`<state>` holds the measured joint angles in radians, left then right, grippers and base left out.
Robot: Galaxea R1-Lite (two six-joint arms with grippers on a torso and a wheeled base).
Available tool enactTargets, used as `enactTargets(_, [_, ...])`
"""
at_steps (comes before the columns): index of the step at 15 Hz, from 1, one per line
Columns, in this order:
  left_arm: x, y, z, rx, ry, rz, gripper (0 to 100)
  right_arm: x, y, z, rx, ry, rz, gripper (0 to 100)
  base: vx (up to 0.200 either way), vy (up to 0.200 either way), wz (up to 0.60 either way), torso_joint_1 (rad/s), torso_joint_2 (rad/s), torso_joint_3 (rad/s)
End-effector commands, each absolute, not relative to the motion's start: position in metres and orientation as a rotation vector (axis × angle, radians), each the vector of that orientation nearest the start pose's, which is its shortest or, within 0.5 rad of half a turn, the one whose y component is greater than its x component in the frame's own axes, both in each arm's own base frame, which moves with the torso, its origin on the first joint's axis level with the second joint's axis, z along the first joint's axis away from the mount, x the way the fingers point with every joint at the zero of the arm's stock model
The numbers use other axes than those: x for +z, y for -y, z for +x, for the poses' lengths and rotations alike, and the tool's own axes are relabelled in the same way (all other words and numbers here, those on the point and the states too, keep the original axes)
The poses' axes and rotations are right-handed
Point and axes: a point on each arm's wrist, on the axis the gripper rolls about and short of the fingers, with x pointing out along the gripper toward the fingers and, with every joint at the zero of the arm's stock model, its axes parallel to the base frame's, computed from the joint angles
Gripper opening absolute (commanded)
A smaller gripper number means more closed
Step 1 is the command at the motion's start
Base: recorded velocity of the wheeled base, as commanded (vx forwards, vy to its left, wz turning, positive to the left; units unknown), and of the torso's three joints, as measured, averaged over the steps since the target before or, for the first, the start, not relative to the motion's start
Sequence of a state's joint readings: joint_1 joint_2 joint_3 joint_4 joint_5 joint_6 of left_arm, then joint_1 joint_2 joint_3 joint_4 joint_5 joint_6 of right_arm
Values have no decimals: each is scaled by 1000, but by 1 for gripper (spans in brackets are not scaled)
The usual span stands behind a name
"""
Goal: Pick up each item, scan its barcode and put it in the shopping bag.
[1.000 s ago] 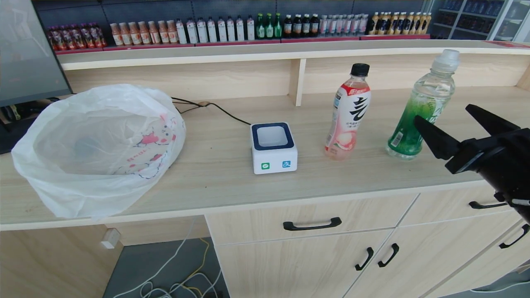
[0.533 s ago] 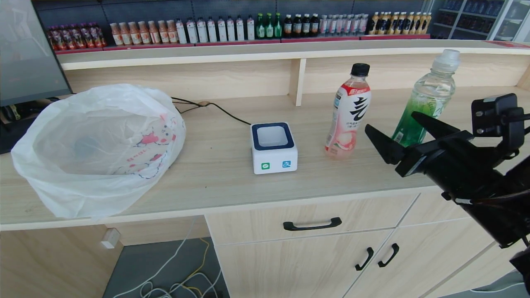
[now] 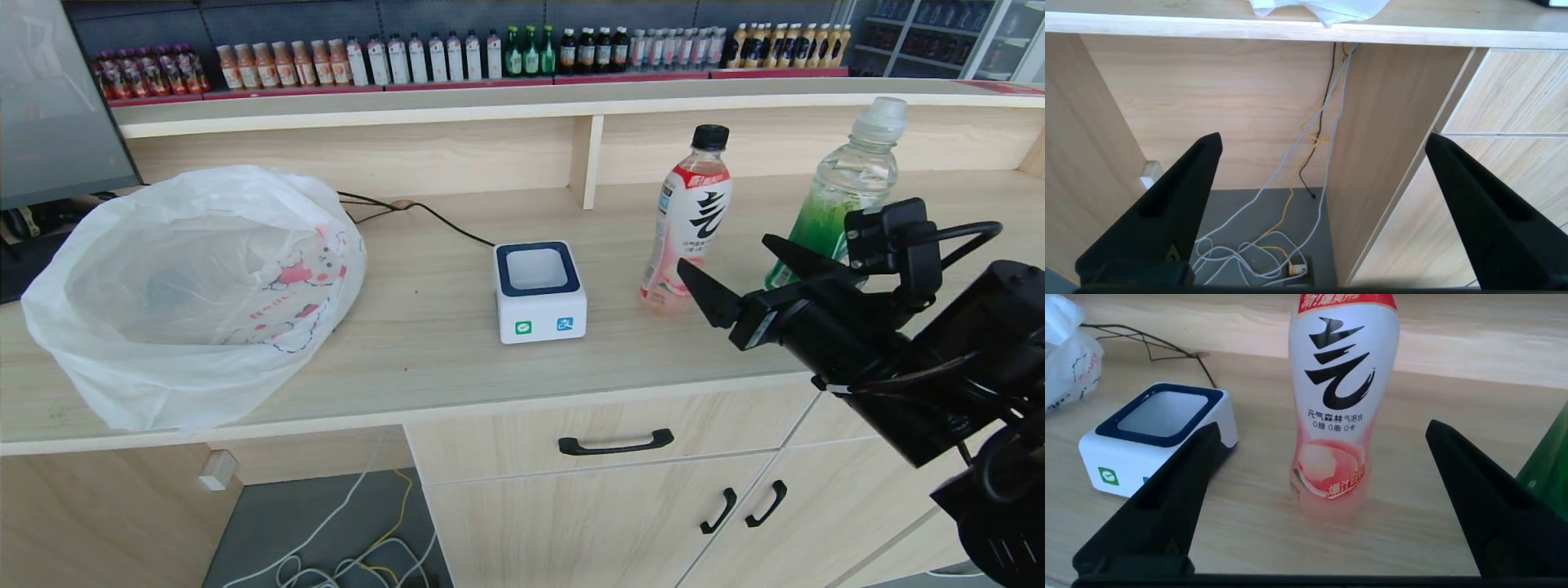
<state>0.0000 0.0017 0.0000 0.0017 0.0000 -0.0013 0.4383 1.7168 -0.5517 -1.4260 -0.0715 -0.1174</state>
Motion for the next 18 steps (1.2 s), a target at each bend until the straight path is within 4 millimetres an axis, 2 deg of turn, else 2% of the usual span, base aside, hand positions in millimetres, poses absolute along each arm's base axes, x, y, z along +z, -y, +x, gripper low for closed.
enactTargets(1, [75,0,-23,0,-3,-2,100,192,-124,267,322,273,-16,100,0,0,0,0,0,0])
enactTargets(3, [75,0,-23,0,-3,-2,100,191,-126,272,305,265,15,100,0,0,0,0,0,0])
enactTargets(7, [75,0,-23,0,-3,-2,100,187,-137,269,313,249,21,100,0,0,0,0,0,0])
enactTargets(11, [75,0,-23,0,-3,-2,100,183,-142,278,300,241,20,100,0,0,0,0,0,0])
enactTargets(18, [75,0,-23,0,-3,-2,100,178,-151,305,269,252,26,100,0,0,0,0,0,0])
